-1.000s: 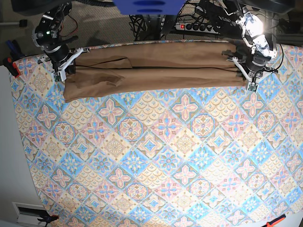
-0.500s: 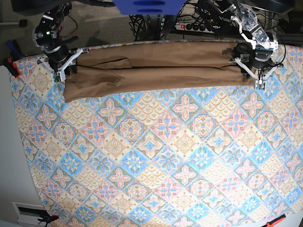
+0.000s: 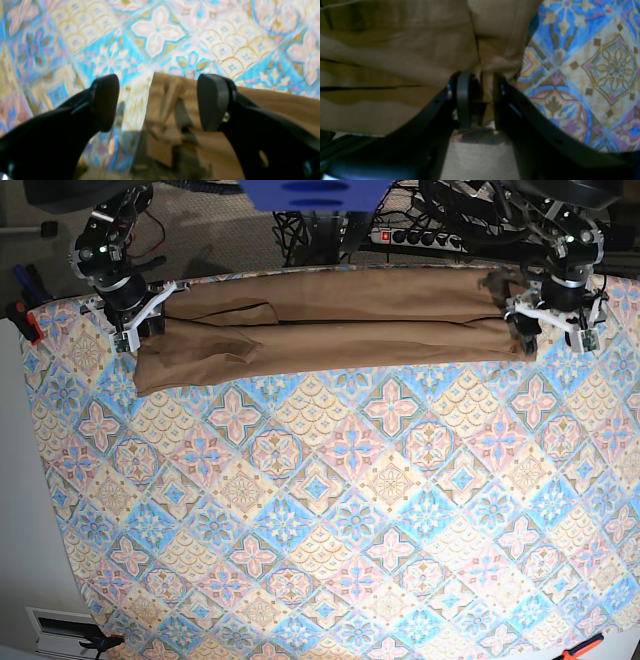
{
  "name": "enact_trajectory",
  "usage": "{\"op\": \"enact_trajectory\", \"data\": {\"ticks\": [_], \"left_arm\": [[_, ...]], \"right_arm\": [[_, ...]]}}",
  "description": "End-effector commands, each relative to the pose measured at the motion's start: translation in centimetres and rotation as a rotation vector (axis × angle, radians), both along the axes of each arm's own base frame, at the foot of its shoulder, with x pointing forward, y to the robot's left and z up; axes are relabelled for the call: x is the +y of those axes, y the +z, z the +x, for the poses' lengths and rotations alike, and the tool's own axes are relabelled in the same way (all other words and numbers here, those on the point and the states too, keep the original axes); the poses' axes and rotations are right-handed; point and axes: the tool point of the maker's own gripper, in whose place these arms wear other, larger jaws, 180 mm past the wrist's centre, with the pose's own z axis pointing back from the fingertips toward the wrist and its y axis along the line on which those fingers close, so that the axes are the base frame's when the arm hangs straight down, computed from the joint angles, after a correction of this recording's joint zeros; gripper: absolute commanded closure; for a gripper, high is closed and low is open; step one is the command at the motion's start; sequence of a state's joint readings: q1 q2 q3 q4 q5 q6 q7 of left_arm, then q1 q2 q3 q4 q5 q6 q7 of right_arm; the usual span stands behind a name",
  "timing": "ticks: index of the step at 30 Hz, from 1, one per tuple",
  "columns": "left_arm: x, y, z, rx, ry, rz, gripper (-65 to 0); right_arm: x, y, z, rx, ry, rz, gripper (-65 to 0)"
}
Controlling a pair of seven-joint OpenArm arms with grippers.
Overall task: Layout the t-shirt on the table in an organized manner, then fold the t-shirt properly
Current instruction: 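Lower the folded edge onto the shirt with both grippers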
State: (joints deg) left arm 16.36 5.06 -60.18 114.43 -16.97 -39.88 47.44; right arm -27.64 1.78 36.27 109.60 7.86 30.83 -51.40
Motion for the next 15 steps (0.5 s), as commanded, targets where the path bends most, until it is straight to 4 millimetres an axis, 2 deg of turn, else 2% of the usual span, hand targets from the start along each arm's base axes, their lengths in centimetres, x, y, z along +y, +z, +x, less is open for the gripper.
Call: {"op": "enact_trajectory", "data": {"ticks": [1,3,8,15], "left_arm": [[0.4,1.1,0.1,-0.035,0.003,-0.004,-47.1],[1.1,0.7,-0.9,-0.012,0.022,-0.045,-47.1],[3.3,-1.3,-3.2,0.011,0.085,-0.204,-47.1],[4.8,-5.3,-5.6,0.103,0.121,-0.356,-47.2]], "right_arm": [[-0.1,0.7,0.5,-0.032,0.005,-0.003,-14.2],[0.1,0.7,0.6,-0.032,0.010,0.000,-14.2],[2.2,0.4,1.0,-0.030,0.066,0.029,-14.2],[2.4,0.4,1.0,-0.029,0.071,0.032,-14.2]]}}
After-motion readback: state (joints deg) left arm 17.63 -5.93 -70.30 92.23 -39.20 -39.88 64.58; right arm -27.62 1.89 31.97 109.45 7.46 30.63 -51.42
